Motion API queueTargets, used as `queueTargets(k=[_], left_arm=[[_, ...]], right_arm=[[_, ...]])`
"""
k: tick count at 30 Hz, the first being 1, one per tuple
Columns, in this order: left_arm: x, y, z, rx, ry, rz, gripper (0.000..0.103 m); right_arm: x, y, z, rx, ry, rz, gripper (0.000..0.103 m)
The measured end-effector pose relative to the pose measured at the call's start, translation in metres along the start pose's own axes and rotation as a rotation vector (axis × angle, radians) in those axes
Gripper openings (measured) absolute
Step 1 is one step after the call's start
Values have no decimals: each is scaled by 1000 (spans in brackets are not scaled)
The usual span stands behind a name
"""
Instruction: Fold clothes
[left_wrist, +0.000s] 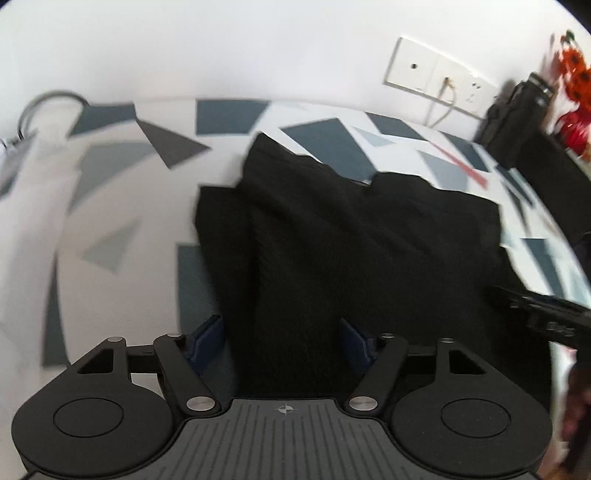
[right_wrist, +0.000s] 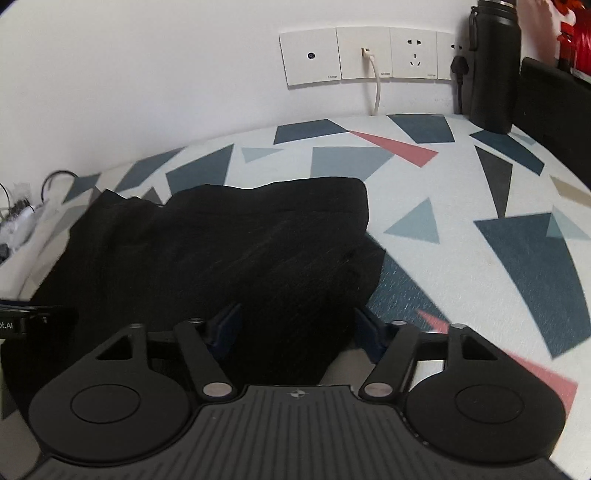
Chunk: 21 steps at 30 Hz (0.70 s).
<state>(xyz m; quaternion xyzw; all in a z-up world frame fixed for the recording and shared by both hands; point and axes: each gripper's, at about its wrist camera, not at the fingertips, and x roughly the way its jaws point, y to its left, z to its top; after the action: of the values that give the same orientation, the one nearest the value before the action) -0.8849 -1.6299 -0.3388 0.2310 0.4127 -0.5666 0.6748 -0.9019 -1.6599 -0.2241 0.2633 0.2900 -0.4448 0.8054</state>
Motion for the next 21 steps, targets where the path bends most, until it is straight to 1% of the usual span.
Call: queueTargets(k=[2, 3, 4, 6, 10, 16, 18, 20, 21], left_arm=[[-6, -4, -10, 22, 2, -6, 60], [-9, -7, -15, 34, 6, -14, 56], [-12, -10, -19, 47, 11, -22, 56], [-18, -13, -28, 32, 27, -51, 57], [-28, -22, -42, -9, 81, -133, 67], [-33, -30, -53, -40, 142, -215, 69], [-34, -25, -50, -73, 132, -197, 69], [-37, -17, -44, -99, 93, -139, 74], [-37, -13, -41, -108, 75, -113, 75]], right_arm=[[-4, 0, -4, -9, -6, 8, 57], [-6, 0, -6, -17, -8, 13, 51], [-8, 0, -7, -26, -9, 18, 46], [-12, -2, -9, -30, -13, 14, 45], [-18, -11, -12, -11, -20, -15, 46], [-27, -24, -15, 11, -35, -68, 46], [-28, -30, -12, 18, -34, -76, 47], [-31, -35, -8, 35, -36, -74, 51], [-33, -36, -7, 42, -47, -75, 58]])
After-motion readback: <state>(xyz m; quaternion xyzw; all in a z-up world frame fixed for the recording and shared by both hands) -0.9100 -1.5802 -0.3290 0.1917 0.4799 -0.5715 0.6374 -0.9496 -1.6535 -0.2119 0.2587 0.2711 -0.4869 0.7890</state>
